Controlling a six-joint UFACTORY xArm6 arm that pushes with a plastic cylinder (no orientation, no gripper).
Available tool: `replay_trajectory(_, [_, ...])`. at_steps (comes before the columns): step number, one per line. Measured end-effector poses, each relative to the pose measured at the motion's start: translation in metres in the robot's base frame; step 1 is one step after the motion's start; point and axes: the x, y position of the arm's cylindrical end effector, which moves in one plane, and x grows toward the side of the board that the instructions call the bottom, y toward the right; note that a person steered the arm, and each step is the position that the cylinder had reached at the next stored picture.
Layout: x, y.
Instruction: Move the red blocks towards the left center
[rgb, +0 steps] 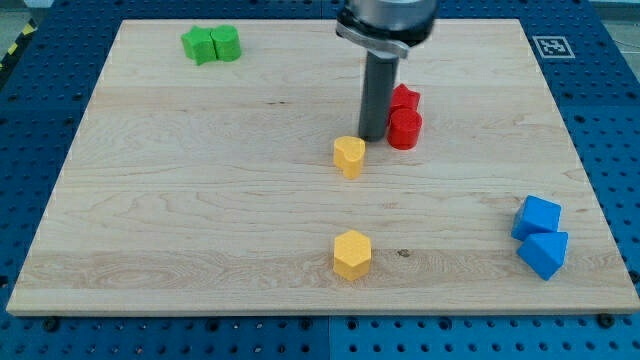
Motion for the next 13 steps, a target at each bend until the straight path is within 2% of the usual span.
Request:
replay_trajectory(1, [0.018, -0.034])
replay_trajectory(2, [0.044, -0.001])
replay_trajectory(3, [0.051, 0.004])
replay_trajectory(6, [0.105, 0.014])
replay_trajectory(13, [0.123, 0.019])
